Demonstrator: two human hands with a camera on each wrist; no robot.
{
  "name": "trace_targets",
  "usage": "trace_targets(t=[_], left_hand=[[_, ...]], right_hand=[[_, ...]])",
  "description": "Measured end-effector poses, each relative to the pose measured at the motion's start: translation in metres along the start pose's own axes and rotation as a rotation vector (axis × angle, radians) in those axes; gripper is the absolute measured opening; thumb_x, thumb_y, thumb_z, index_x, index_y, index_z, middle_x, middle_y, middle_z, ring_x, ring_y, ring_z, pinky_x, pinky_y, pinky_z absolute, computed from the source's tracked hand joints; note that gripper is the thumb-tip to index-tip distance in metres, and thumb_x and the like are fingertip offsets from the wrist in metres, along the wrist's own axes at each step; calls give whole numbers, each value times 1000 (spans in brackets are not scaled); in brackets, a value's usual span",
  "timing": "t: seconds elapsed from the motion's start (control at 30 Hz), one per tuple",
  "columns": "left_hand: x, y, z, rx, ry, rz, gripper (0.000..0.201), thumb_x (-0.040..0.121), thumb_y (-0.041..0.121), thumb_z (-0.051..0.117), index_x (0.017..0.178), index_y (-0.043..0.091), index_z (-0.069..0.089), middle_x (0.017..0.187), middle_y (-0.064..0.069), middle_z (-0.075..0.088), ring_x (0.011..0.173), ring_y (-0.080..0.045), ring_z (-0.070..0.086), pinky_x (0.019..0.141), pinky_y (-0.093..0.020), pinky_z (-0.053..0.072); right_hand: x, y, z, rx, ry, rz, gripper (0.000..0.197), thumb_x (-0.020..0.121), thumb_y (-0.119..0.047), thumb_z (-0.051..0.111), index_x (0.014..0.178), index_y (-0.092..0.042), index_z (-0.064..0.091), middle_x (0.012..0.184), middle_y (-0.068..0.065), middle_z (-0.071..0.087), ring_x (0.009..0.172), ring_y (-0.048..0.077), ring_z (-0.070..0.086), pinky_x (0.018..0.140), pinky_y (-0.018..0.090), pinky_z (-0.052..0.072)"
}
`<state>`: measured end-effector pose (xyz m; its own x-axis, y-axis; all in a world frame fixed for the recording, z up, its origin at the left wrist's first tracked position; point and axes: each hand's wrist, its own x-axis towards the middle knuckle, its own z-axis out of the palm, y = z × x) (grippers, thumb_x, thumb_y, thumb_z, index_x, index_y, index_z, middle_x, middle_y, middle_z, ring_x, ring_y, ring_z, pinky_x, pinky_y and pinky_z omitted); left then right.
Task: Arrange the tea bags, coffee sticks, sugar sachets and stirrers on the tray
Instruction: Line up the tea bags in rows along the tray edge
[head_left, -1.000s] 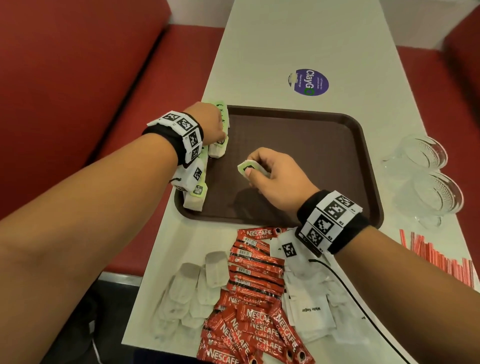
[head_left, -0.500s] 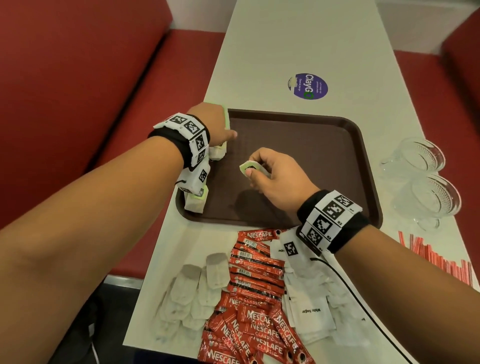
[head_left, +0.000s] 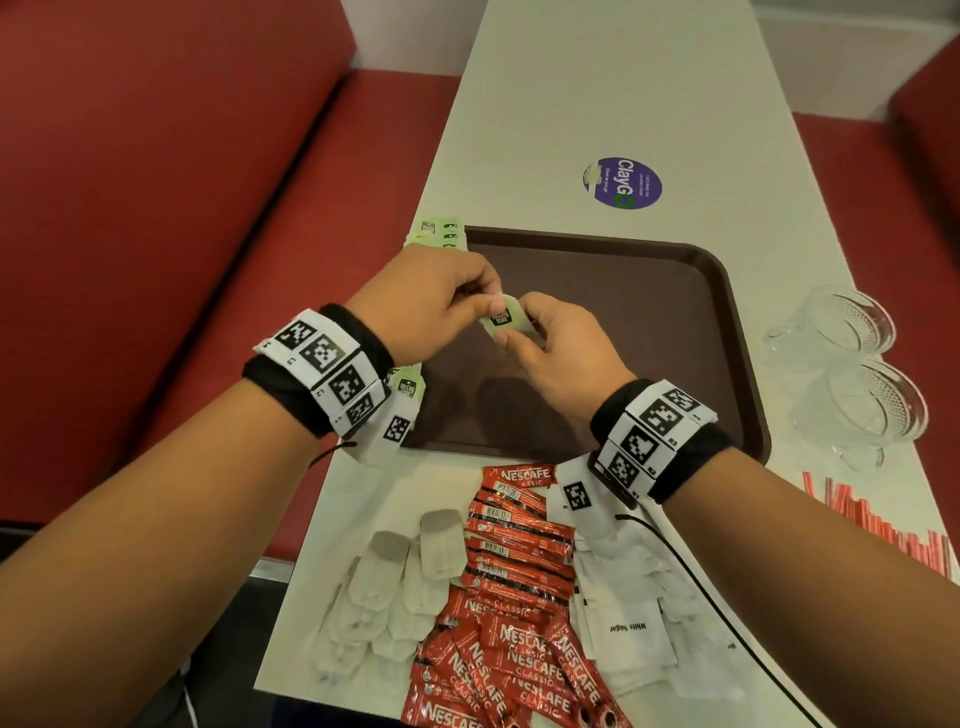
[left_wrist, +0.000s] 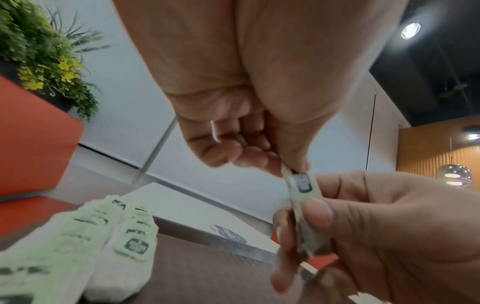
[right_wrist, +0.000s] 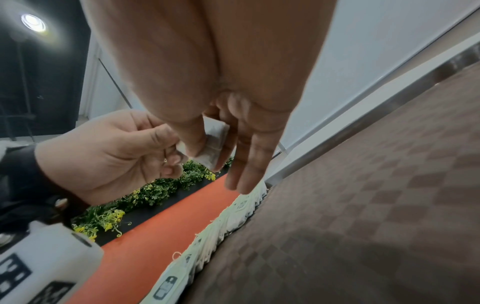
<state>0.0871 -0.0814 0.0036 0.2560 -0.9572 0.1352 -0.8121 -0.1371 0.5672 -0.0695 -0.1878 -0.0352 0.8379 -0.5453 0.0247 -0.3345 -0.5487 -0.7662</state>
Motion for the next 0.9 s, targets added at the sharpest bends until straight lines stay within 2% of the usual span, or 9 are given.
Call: trace_targets(t=[0.07, 0.2, 0.3, 0.4, 0.5, 0.57, 0.63, 0.77, 0.9], left_hand=[[-1, 1, 0, -55, 14, 5, 7, 92, 28, 68, 92, 21, 70, 76, 10, 65, 68, -5, 56, 65, -19, 44], [1, 0, -6, -63, -95, -12, 7, 89, 26, 72, 96, 24, 72, 80, 13, 68, 70, 2, 57, 67, -9, 41], [10, -11, -13, -14, 21, -72, 6, 90, 26, 71, 95, 25, 71, 81, 12, 68, 71, -1, 58, 69, -17, 46], [25, -26, -23, 153, 96, -206, 12, 93, 27, 66, 104, 23, 70, 87, 3, 68, 74, -10, 56, 69, -24, 42], [39, -40, -31, 390, -184, -309, 23, 95, 29, 63, 115, 20, 67, 91, 2, 65, 86, -18, 60, 77, -32, 47], [45, -45, -28, 448, -373, -332, 29, 93, 32, 66, 120, 21, 66, 89, 4, 67, 87, -17, 62, 80, -30, 47], [52, -50, -20, 488, -454, -324, 35, 92, 35, 68, 123, 21, 66, 86, 6, 65, 87, -16, 59, 80, -28, 45], [64, -60, -6, 496, -351, -355, 35, 88, 35, 72, 119, 19, 68, 107, -2, 67, 101, -22, 61, 89, -34, 50], [71, -62, 2, 508, -292, -408, 29, 83, 37, 77, 105, 19, 68, 101, 1, 64, 99, -23, 61, 81, -34, 50]], right_hand=[[1, -1, 0, -12, 21, -27, 13, 95, -28, 65, 93, -15, 63, 83, 1, 63, 76, 20, 58, 71, 43, 52], [0, -4, 0, -39, 5, -42, 13, 96, -28, 64, 94, -14, 64, 87, 1, 63, 78, 18, 58, 73, 39, 51], [-1, -2, -2, -20, -35, -9, 19, 96, -28, 64, 113, -19, 64, 90, -7, 64, 80, 12, 59, 76, 32, 50], [-2, 2, -5, -151, -221, 23, 35, 94, -33, 66, 127, -22, 60, 96, -12, 65, 86, 8, 61, 84, 30, 53], [-5, 5, -6, -367, -438, 16, 32, 91, -42, 69, 119, -25, 65, 97, -13, 66, 88, 8, 62, 87, 35, 54], [-8, 5, -7, -408, -545, 22, 33, 86, -48, 72, 112, -27, 67, 96, -13, 67, 88, 8, 63, 84, 33, 55], [-11, 4, -7, -433, -643, 15, 36, 81, -52, 76, 107, -28, 69, 95, -14, 67, 87, 8, 63, 78, 29, 54], [-16, 3, -2, -459, -748, -8, 27, 82, -38, 79, 106, -26, 73, 92, -13, 68, 79, 6, 62, 70, 23, 50], [-17, 5, -2, -450, -720, -15, 18, 87, -28, 75, 104, -26, 74, 89, -12, 69, 75, 2, 58, 75, 25, 51]])
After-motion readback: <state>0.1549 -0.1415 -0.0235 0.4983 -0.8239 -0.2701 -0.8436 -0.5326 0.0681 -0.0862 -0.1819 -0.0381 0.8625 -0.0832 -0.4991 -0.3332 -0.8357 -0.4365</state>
